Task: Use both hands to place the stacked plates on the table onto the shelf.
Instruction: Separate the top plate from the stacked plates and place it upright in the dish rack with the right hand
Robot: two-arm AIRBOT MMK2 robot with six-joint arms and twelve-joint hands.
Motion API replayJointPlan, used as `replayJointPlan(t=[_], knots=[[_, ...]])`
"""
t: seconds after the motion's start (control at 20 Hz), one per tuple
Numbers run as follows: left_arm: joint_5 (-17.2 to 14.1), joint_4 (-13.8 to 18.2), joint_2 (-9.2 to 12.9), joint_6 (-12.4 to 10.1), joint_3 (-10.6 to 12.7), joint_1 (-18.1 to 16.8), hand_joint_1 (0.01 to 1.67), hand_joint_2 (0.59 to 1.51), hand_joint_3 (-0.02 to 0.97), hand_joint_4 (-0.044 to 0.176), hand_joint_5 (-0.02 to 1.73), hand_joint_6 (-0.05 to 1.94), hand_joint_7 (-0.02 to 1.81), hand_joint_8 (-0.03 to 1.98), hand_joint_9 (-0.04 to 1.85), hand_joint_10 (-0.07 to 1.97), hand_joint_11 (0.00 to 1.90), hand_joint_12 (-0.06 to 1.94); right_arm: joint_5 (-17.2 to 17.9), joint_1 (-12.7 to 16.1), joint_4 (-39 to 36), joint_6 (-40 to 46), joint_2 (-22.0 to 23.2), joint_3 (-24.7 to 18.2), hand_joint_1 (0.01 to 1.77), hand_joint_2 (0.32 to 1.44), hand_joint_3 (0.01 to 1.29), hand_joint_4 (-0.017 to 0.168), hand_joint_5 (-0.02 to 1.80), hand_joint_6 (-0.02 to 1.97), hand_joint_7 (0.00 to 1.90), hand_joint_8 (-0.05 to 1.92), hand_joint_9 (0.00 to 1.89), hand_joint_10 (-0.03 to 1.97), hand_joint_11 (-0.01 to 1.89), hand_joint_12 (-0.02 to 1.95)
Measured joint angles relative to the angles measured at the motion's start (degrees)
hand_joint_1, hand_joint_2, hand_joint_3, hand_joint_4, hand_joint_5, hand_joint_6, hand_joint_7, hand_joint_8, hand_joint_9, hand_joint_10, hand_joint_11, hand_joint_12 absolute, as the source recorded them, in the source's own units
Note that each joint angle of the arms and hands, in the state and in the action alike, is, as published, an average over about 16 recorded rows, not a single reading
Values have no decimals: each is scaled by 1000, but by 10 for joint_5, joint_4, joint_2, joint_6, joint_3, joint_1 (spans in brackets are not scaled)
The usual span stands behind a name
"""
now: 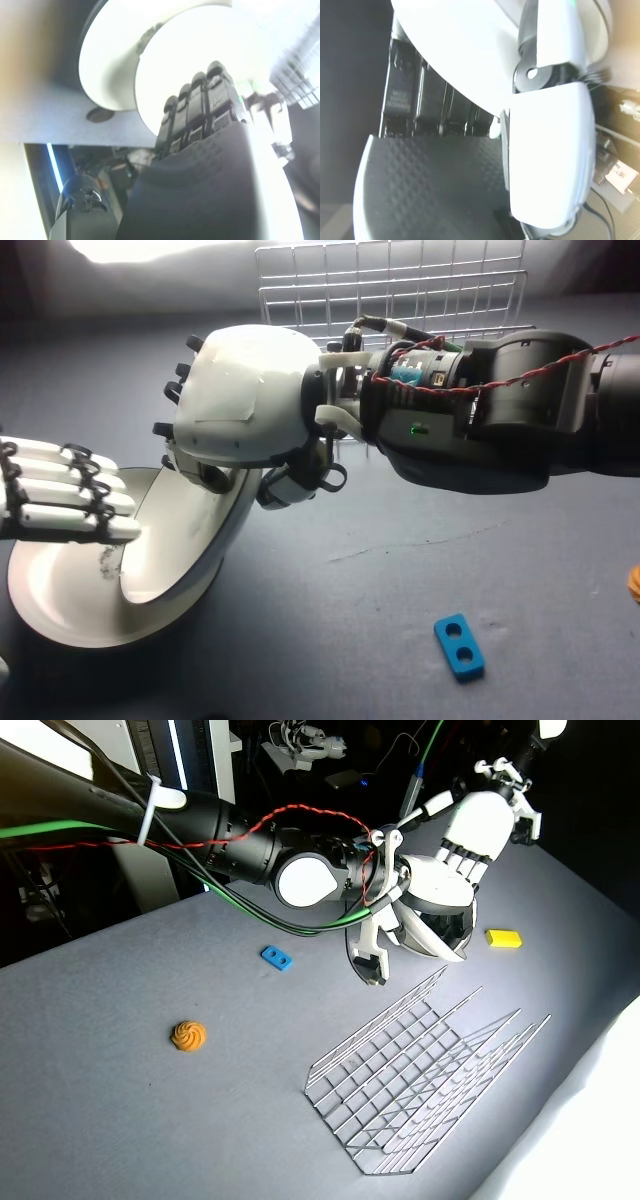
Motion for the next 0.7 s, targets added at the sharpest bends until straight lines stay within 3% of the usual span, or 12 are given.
replayJointPlan(t=[0.7], knots=[[-32,1,82,-50,3,-25,15,979,6,2,19,20,14,2,19,5,17,10,-40,65,25,-3,72,-104,1261,904,17,26,1077,797,1160,654,1239,30,828,951]])
